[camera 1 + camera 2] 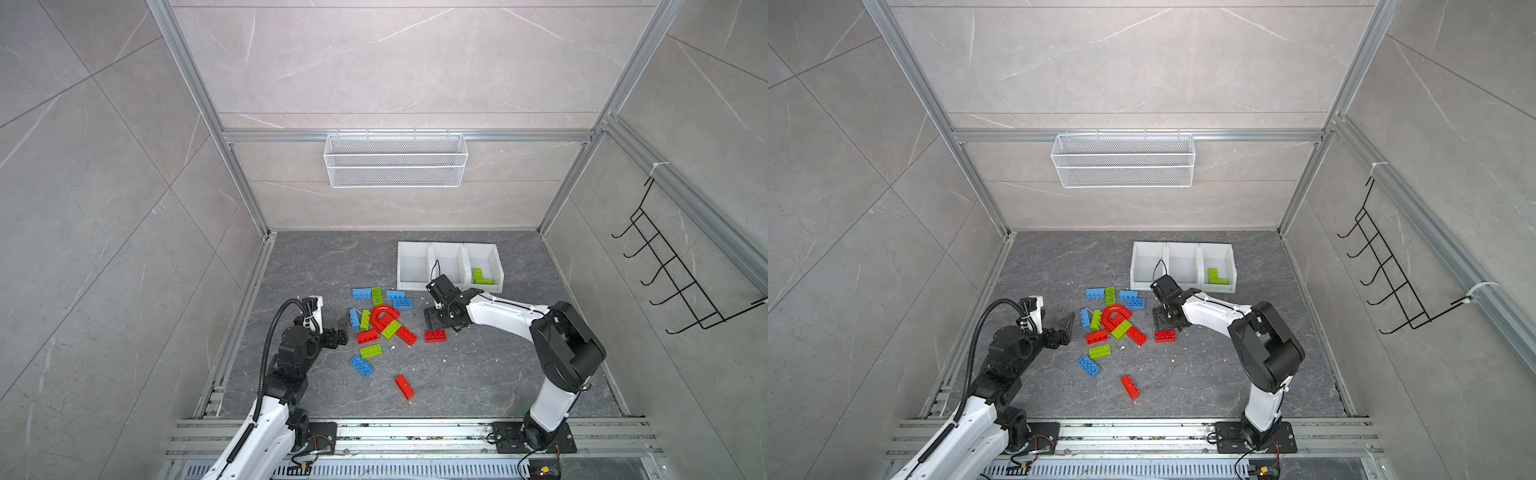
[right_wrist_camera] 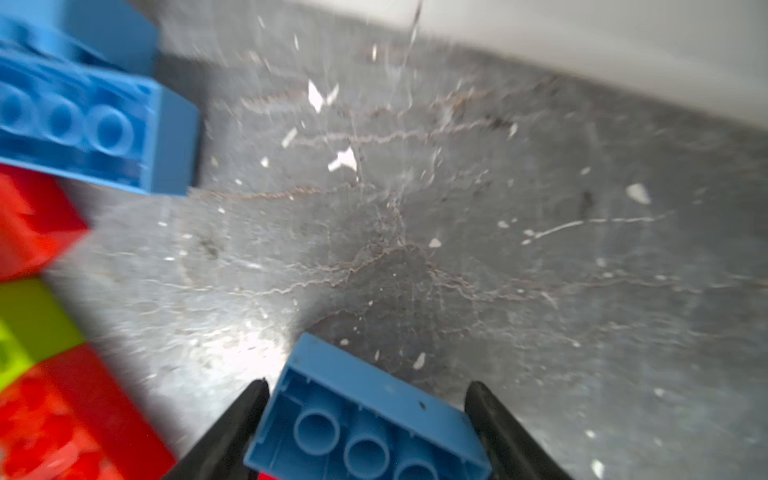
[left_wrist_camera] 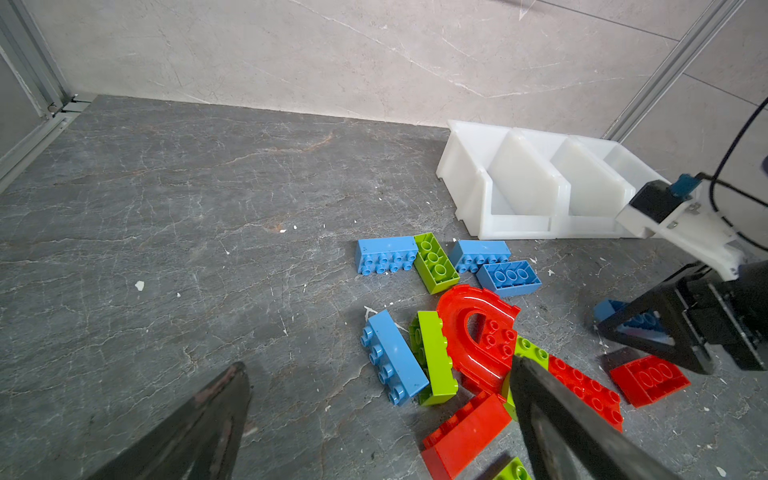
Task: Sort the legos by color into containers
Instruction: 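Lower the right gripper and grasp a blue brick near the pile, then carry the blue brick with the right gripper into the middle compartment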
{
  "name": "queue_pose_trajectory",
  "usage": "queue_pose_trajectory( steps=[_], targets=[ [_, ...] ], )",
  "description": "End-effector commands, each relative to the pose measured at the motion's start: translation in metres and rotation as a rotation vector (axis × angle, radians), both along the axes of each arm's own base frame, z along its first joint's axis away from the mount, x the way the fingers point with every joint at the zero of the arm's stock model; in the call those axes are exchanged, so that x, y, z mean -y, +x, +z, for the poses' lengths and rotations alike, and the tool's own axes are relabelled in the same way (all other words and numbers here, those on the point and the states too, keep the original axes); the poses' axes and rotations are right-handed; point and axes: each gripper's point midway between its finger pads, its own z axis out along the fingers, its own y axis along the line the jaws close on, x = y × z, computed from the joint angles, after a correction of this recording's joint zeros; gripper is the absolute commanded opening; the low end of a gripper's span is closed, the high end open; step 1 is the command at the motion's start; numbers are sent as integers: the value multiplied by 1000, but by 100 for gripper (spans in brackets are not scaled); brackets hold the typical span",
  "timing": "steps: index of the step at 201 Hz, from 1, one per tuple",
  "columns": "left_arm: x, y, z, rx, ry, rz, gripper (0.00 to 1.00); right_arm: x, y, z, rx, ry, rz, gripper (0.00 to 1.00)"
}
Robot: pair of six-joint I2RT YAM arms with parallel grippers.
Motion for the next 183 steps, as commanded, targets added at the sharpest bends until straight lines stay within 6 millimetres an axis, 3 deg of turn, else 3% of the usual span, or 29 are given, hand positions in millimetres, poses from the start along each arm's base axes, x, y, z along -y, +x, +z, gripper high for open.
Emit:
queue_pose_trajectory(
  steps=[1,31,85,183],
  targets=[
    [1,2,12,55,5,-7,100,4,8,35,61,47,11,59],
    [1,2,14,65,2,-6,100,6,11,52,74,43,23,58],
    [2,2,13,60,2,-11,100,14,18,58,89,43,8,59],
    [1,0,13,64,-1,-10,100,8,21,66,97,121,14,57]
  ],
)
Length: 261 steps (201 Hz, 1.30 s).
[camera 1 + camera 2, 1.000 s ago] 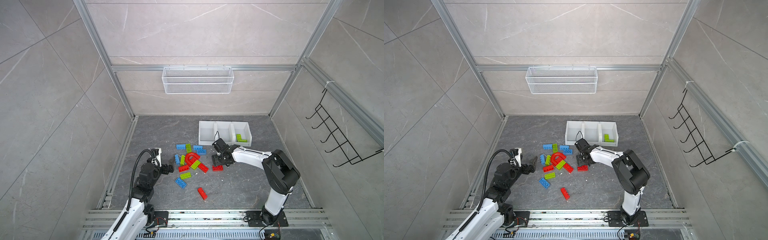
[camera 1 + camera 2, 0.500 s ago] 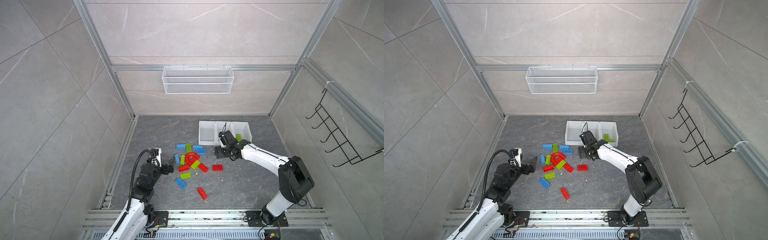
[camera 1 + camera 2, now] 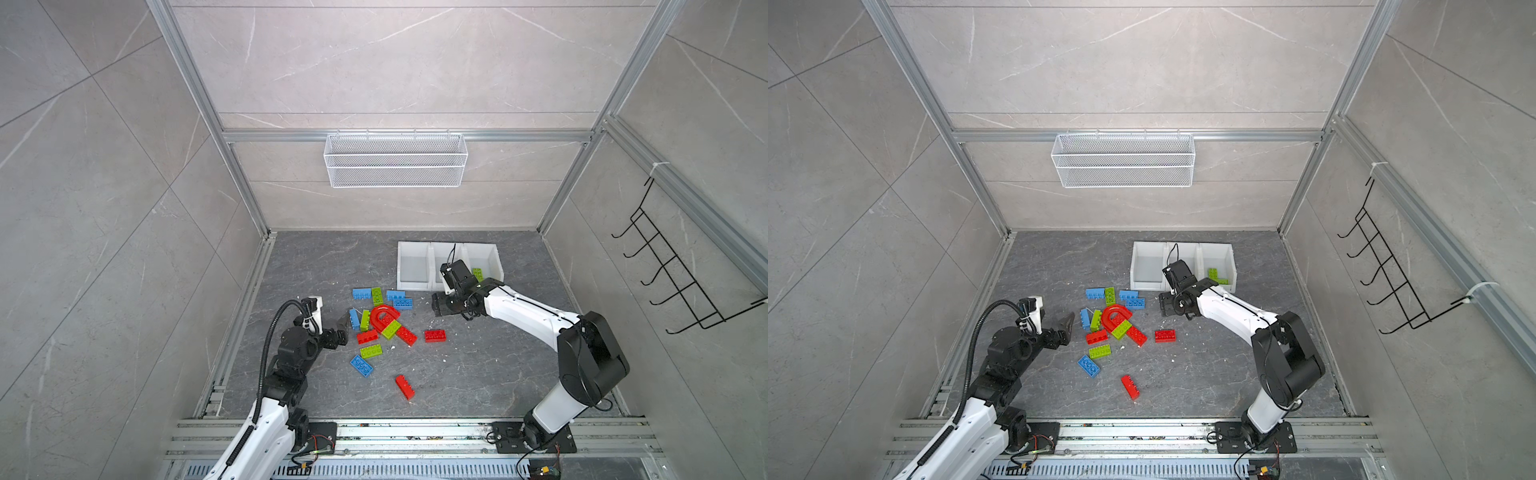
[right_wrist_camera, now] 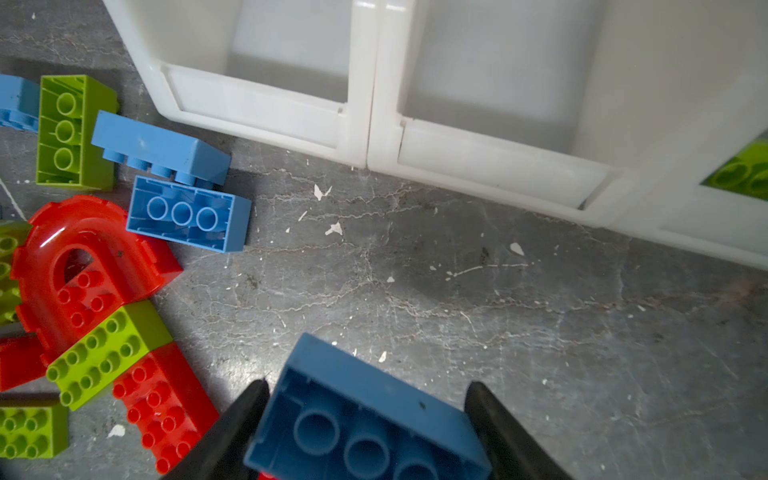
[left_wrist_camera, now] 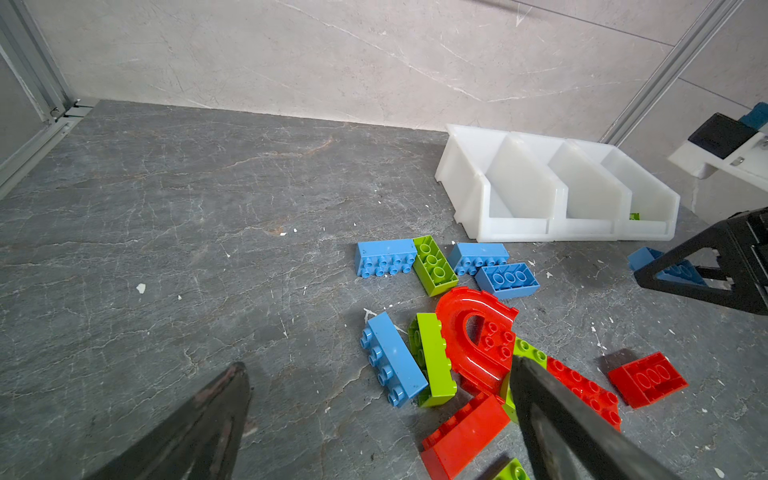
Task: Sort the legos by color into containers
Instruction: 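Carry the blue brick with the right gripper into the middle compartment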
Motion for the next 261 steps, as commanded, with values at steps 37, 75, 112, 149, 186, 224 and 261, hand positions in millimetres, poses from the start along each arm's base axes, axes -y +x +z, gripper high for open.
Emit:
queue_pose_trajectory(
  steps=[37,75,112,149,186,224,261],
  targets=[
    [1,1,12,56,3,-7,100,-1,26,36,72,148,3,56],
    [1,1,12,55,-1,-9,100,22,73,44,116,147,-54,53],
    [2,1,12,55,-1,-10,100,26,108,40,130,143,-66,53],
    [2,1,11,52,0,-10,100,30,136,25,121,144,-92,53],
    [1,2,12,54,0,-7,100,27,153,16,112,150,-106,55],
    [1,2,12,54,0,-5,100,30,159,18,110,129,-120,60],
    [1,2,12,54,0,-6,100,34,156,18,104,119,-121,59]
  ],
)
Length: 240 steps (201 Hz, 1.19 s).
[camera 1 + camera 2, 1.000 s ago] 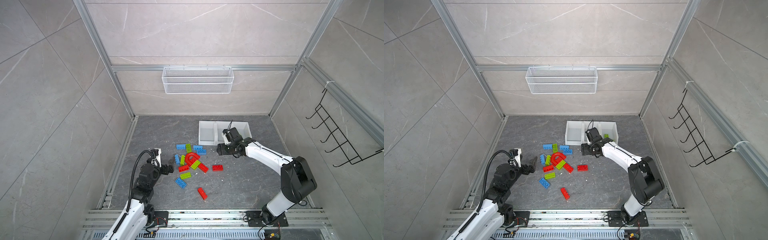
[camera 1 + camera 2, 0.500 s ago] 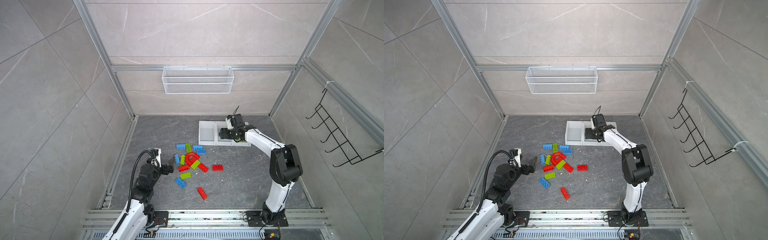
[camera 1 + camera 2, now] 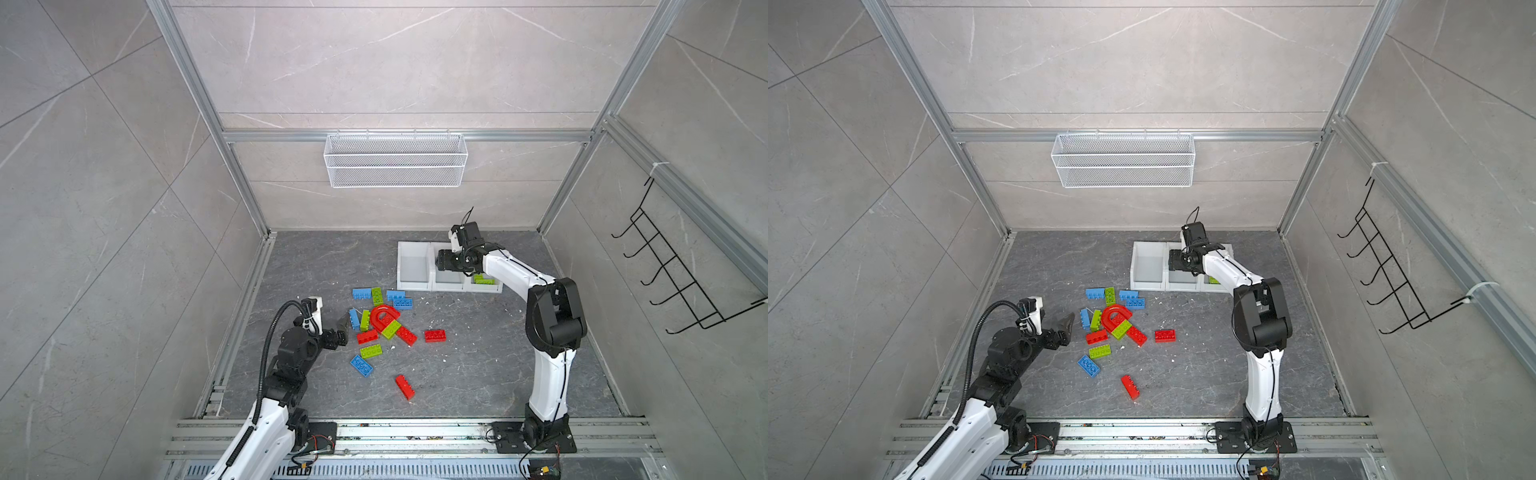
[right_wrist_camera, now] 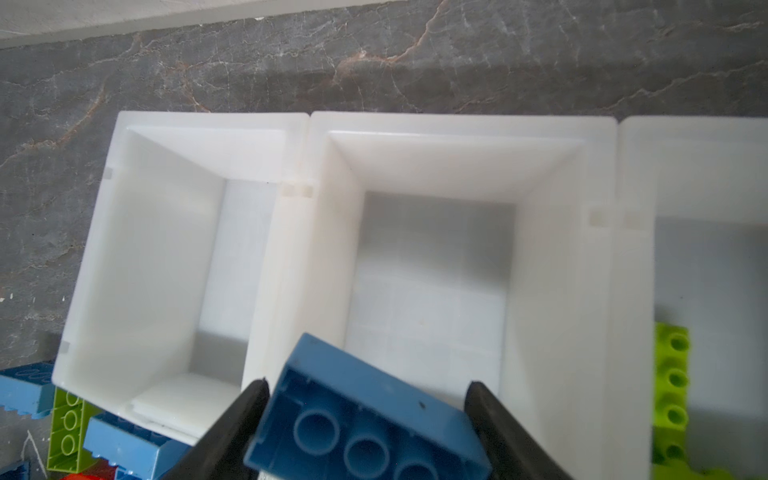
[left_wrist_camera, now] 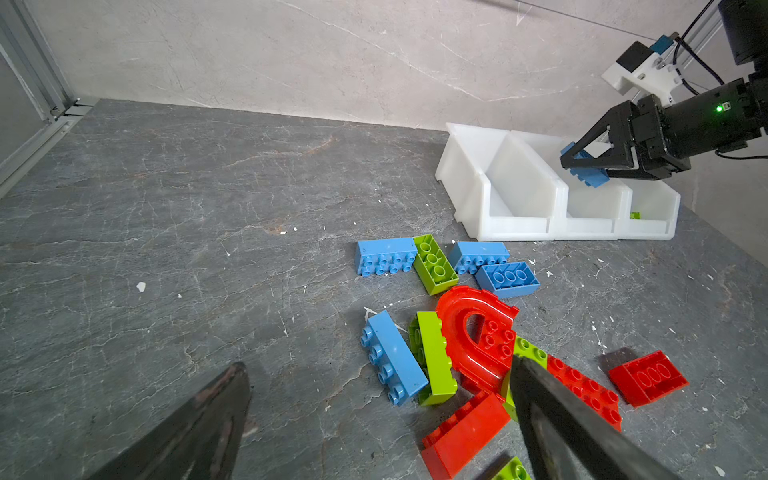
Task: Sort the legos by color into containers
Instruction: 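Carry the blue brick with the right gripper into the middle compartment, then open the right gripper and move it back over a red brick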
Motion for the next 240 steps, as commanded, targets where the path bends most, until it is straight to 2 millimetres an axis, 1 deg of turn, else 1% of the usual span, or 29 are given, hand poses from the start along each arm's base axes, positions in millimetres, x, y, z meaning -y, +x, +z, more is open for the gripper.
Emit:
queue_pose_trajectory(
  steps=[1,20,40,61,92,121,145,157,173,195,196,201,222,240],
  targets=[
    [1,2,12,52,1,-5,100,5,-1,3,-6,-23,-3,59],
    [1,2,12,54,1,-5,100,10,-1,-2,-12,-36,-9,62],
    [1,2,13,56,0,-4,100,14,-2,-6,-21,-45,-14,73],
    [1,1,13,56,0,-5,100,16,-3,-3,-13,-44,-17,75],
    [1,1,13,57,0,-5,100,19,-8,16,20,-41,-16,88],
    [0,1,13,58,-2,-3,100,24,-21,41,68,-42,-14,92],
    [0,1,14,59,-2,-2,100,27,-48,66,112,-16,5,93],
    [0,1,14,61,-2,0,99,27,-66,74,122,-2,13,92],
    [0,1,13,59,-2,0,100,25,-94,80,140,-27,34,93],
    [1,1,13,58,-4,-4,100,16,-132,76,117,-68,77,94],
    [0,1,13,58,-4,-4,100,15,-134,72,108,-72,79,94],
    [1,1,13,58,-4,-5,100,12,-144,73,110,-79,91,94],
    [0,1,14,59,-5,-3,100,2,-177,61,76,-102,110,94],
    [0,1,14,60,-1,0,100,-7,-199,47,46,-95,119,94]
  ],
)
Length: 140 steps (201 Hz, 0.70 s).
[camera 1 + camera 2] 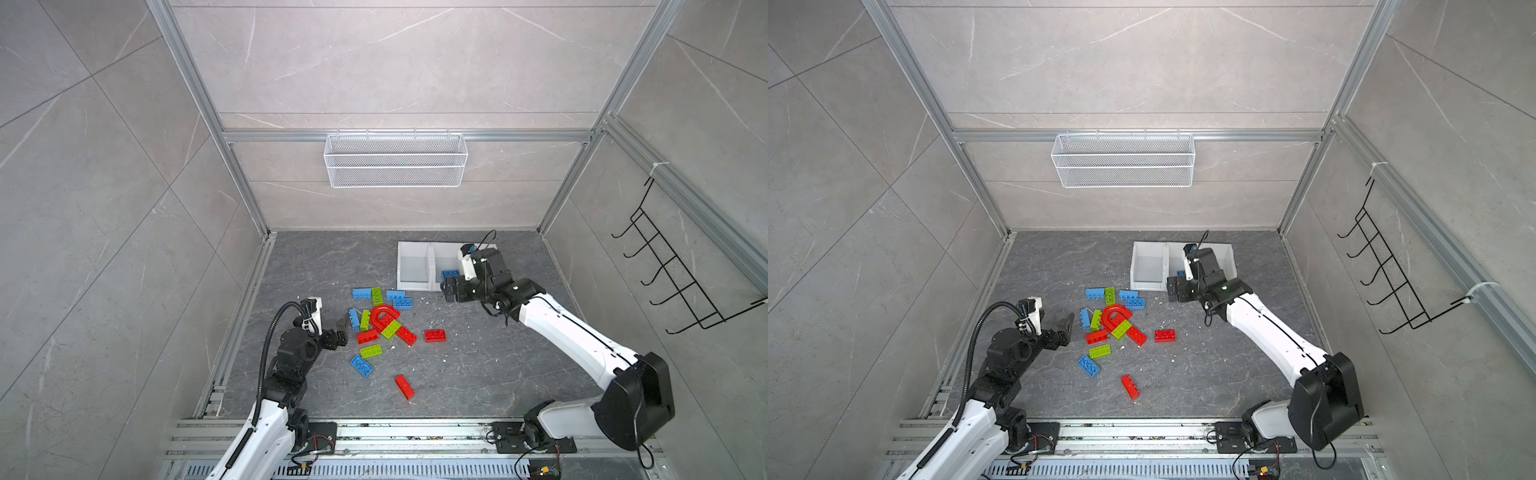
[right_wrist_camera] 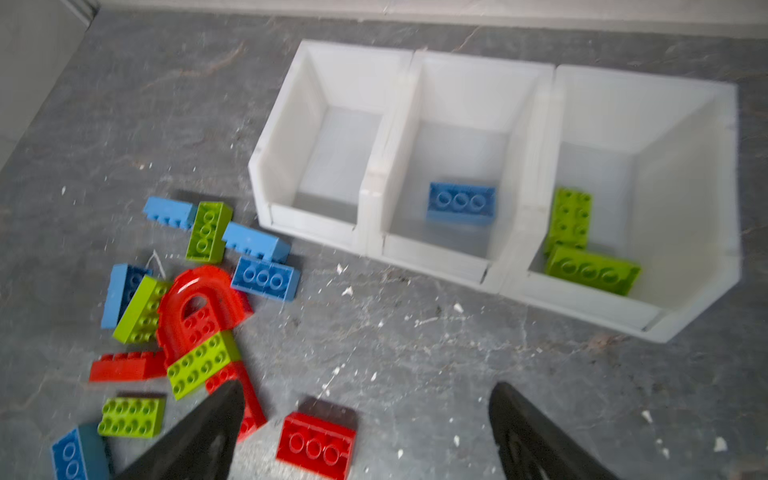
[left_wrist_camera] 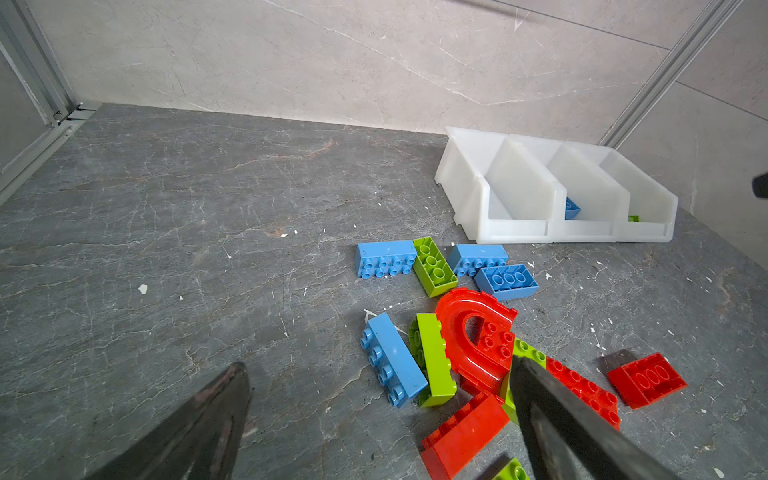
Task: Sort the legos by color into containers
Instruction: 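Open the right gripper and move it back over a red brick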
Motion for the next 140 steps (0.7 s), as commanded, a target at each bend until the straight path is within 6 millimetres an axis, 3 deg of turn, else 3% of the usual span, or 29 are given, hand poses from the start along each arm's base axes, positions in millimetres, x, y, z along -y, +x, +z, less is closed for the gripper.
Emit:
queue_pose_trajectory(
  steps=[1,69,140],
  targets=[
    [0,2,12,50,2,-1,100,6,-30,-27,-74,-48,-37,94],
    [2,1,11,50,-5,-11,100,-7,-68,-60,-154,-99,-15,97],
    [0,0,11,51,-5,0,100,-34,-72,-110,-231,-141,-33,98]
  ],
)
